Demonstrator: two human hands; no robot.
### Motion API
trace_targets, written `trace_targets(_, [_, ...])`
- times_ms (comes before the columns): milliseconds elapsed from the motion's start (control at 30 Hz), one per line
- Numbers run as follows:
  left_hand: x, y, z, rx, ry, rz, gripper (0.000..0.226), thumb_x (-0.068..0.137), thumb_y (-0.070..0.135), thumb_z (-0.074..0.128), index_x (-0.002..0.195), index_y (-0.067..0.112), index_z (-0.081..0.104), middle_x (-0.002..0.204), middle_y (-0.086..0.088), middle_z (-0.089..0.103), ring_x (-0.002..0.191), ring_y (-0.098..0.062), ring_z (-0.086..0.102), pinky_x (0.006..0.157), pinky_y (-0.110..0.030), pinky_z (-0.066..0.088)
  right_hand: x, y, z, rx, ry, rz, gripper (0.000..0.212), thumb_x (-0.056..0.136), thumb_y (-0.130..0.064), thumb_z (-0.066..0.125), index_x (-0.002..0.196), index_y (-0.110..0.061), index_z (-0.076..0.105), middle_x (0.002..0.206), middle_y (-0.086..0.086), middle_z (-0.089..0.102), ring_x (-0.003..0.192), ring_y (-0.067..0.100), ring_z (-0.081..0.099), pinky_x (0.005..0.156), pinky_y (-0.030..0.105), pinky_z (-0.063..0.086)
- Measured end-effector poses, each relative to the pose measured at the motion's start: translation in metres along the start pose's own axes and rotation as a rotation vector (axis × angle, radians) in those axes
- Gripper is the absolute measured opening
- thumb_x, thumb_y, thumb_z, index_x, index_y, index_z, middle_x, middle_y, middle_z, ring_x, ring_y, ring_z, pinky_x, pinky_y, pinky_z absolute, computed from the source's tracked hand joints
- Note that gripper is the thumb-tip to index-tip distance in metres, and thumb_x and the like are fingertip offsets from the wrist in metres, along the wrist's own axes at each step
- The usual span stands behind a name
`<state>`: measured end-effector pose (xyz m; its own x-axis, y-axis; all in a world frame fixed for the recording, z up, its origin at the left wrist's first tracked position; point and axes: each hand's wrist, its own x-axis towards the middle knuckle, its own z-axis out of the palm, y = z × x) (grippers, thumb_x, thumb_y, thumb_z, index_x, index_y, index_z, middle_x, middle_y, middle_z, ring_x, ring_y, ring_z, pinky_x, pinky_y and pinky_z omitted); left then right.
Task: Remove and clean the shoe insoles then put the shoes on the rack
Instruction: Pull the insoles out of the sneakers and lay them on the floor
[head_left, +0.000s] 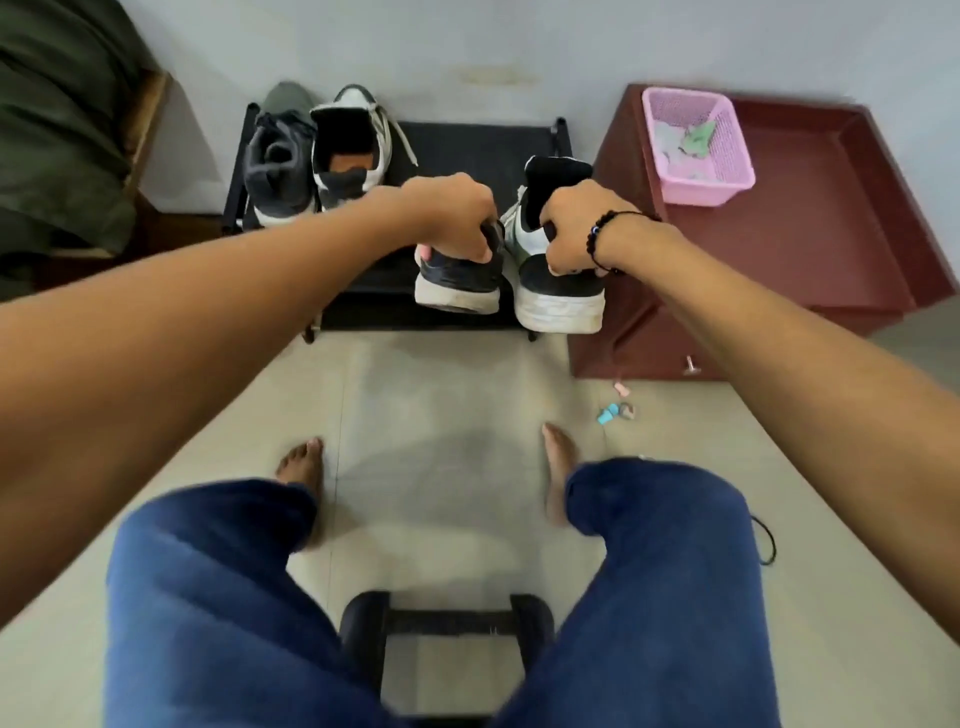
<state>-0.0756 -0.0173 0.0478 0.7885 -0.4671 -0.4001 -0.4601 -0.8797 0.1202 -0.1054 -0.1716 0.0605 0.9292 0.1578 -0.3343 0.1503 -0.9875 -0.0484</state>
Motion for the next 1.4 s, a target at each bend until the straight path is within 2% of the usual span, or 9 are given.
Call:
trace_targets(133, [-0.046, 0.023, 0.042, 0.005, -0.049, 0.030, 0.036, 0.085, 0.034, 0.057, 0.117, 0.019, 0.060, 0.105, -0.009, 0.064, 0.089, -0.033, 0.065, 0.074, -0.038, 0.051, -0.056, -0.011, 0.032, 0.073, -0.056, 0.001, 0.005, 0.072, -0.003, 0.057, 0.070, -0.006, 0.059, 0.074, 0.012, 0.060, 0.056, 0.028, 0.059, 0.052, 0.035, 0.056])
trace_targets(333, [-0.053, 0.046, 0.133, -0.001, -0.186, 0.055, 0.036, 0.087, 0.034, 0.058, 0.118, 0.015, 0.058, 0.116, -0.010, 0.060, 0.103, -0.033, 0.059, 0.081, -0.041, 0.050, -0.078, -0.011, 0.112, 0.113, -0.215, 0.045, 0.011, 0.079, -0.007, 0.055, 0.087, -0.006, 0.062, 0.084, 0.012, 0.058, 0.071, 0.029, 0.058, 0.051, 0.033, 0.048])
trace_targets(433, [-0.041, 0.057, 0.175, -0.029, -0.245, 0.056, 0.035, 0.089, 0.029, 0.057, 0.119, 0.011, 0.057, 0.121, -0.014, 0.056, 0.108, -0.034, 0.055, 0.080, -0.038, 0.047, -0.065, -0.005, 0.155, 0.093, -0.296, 0.055, 0.002, 0.082, -0.011, 0.056, 0.083, -0.010, 0.055, 0.081, 0.008, 0.051, 0.078, 0.028, 0.053, 0.062, 0.029, 0.041])
trace_targets(533, [-0.023, 0.061, 0.209, -0.080, -0.270, 0.015, 0.037, 0.091, 0.026, 0.054, 0.124, 0.008, 0.054, 0.124, -0.014, 0.055, 0.112, -0.033, 0.054, 0.081, -0.036, 0.044, -0.043, 0.000, 0.196, 0.102, -0.373, 0.070, 0.006, 0.084, -0.014, 0.057, 0.082, -0.011, 0.052, 0.085, 0.011, 0.052, 0.082, 0.029, 0.052, 0.065, 0.029, 0.039])
trace_targets(667, [0.016, 0.061, 0.257, -0.092, -0.287, -0.041, 0.037, 0.095, 0.020, 0.046, 0.128, 0.006, 0.049, 0.123, -0.014, 0.057, 0.113, -0.033, 0.056, 0.087, -0.037, 0.043, -0.007, 0.016, 0.249, 0.116, -0.435, 0.113, 0.025, 0.088, -0.023, 0.059, 0.103, -0.003, 0.059, 0.106, 0.017, 0.058, 0.099, 0.035, 0.056, 0.071, 0.032, 0.041])
trace_targets(833, [0.066, 0.049, 0.317, -0.112, -0.246, -0.094, 0.037, 0.095, 0.019, 0.047, 0.131, 0.010, 0.048, 0.120, -0.015, 0.060, 0.111, -0.032, 0.055, 0.081, -0.037, 0.046, 0.033, 0.036, 0.313, 0.109, -0.433, 0.137, 0.028, 0.091, -0.025, 0.056, 0.107, -0.001, 0.058, 0.108, 0.020, 0.059, 0.100, 0.039, 0.057, 0.071, 0.035, 0.041])
trace_targets(967, [0.107, 0.043, 0.364, -0.105, -0.201, -0.103, 0.036, 0.098, 0.018, 0.043, 0.133, 0.011, 0.045, 0.125, -0.014, 0.055, 0.121, -0.029, 0.046, 0.084, -0.038, 0.046, 0.060, 0.052, 0.357, 0.122, -0.367, 0.183, 0.025, 0.092, -0.017, 0.050, 0.107, 0.003, 0.055, 0.105, 0.024, 0.059, 0.097, 0.041, 0.057, 0.071, 0.037, 0.043])
trace_targets(1133, [0.143, 0.042, 0.415, -0.100, -0.184, -0.118, 0.031, 0.097, 0.014, 0.046, 0.128, 0.010, 0.048, 0.125, -0.012, 0.054, 0.121, -0.026, 0.047, 0.085, -0.036, 0.048, 0.084, 0.065, 0.409, 0.030, -0.325, 0.168, 0.025, 0.091, -0.006, 0.047, 0.115, -0.004, 0.056, 0.103, 0.020, 0.060, 0.097, 0.036, 0.058, 0.073, 0.037, 0.047])
trace_targets(1400, [0.143, 0.038, 0.445, -0.279, -0.358, -0.055, 0.035, 0.092, 0.011, 0.049, 0.126, 0.005, 0.048, 0.127, -0.018, 0.052, 0.118, -0.034, 0.048, 0.092, -0.040, 0.043, 0.091, 0.073, 0.436, 0.060, -0.533, -0.010, 0.033, 0.088, 0.003, 0.043, 0.120, 0.000, 0.052, 0.110, 0.025, 0.058, 0.103, 0.038, 0.056, 0.082, 0.040, 0.048])
